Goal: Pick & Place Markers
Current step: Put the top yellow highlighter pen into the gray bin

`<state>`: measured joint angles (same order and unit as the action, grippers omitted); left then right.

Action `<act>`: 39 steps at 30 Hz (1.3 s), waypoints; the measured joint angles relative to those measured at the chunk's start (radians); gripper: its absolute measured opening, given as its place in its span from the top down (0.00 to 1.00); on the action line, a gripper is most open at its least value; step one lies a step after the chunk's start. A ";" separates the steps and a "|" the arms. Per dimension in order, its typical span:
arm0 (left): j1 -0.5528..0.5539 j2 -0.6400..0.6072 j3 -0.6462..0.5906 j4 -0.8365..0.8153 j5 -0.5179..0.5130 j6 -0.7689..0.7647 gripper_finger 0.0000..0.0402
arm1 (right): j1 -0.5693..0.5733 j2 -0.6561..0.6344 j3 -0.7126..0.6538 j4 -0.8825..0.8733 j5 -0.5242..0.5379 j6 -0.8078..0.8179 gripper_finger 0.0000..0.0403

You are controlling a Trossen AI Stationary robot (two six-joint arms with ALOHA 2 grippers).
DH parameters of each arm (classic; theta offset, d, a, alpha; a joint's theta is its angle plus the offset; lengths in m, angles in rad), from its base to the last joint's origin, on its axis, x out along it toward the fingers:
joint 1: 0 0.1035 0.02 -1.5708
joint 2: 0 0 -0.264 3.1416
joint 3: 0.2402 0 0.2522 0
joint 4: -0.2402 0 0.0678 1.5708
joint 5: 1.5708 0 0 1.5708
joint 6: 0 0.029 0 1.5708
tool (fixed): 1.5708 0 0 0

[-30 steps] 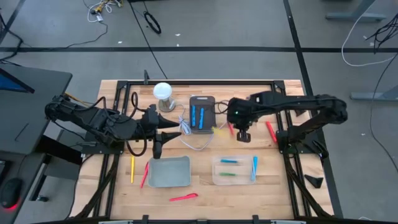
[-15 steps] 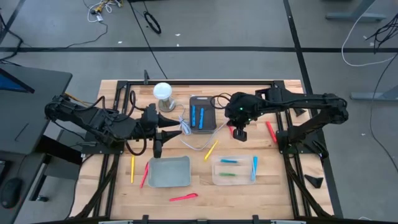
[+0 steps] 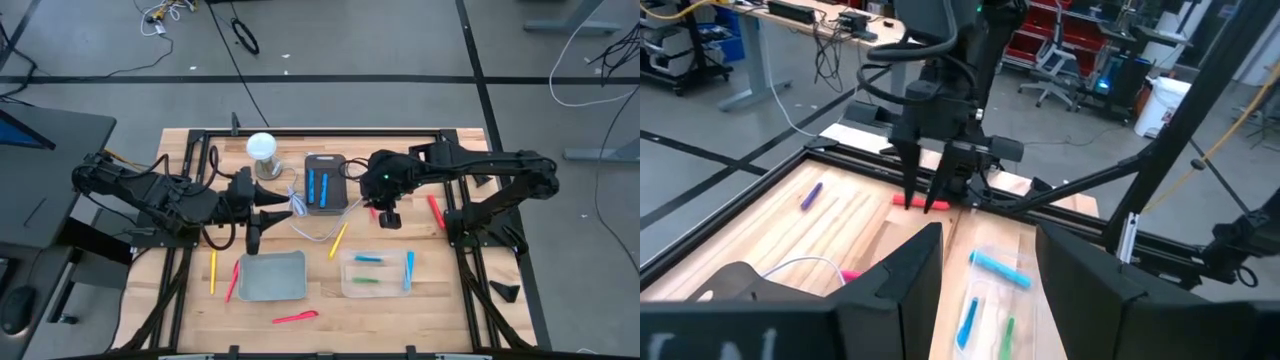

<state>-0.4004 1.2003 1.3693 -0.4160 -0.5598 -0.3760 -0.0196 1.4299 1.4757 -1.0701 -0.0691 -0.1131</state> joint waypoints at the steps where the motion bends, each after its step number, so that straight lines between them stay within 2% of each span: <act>1: 0.000 0.000 0.000 0.000 0.005 0.000 0.58 | 0.000 0.002 0.000 0.001 -0.001 -0.025 0.74; 7: 0.000 0.000 0.000 0.001 0.026 -0.005 0.58 | 0.000 0.008 0.000 0.006 -0.045 -0.094 0.54; 12: 0.000 0.000 0.000 0.000 0.026 -0.006 0.58 | 0.000 0.008 0.000 0.006 -0.049 -0.130 0.47; 16: 0.000 0.000 0.000 0.000 0.026 -0.006 0.58 | 0.000 0.023 0.000 0.009 -0.099 -0.259 0.46; 22: 0.000 0.000 0.000 0.000 0.026 -0.006 0.58 | 0.000 0.105 0.000 -0.048 -0.104 -0.479 0.47; 32: 0.000 0.001 0.000 -0.001 0.027 -0.032 0.58 | 0.000 0.226 0.000 -0.094 0.067 -0.751 0.47; 39: -0.001 0.001 0.000 -0.003 0.041 -0.033 0.58 | -0.001 0.310 0.062 -0.062 0.087 -0.826 0.47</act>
<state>-0.4015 1.2015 1.3693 -0.4191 -0.5187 -0.4088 -0.0204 1.7399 1.5382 -1.1323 0.0181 -0.9390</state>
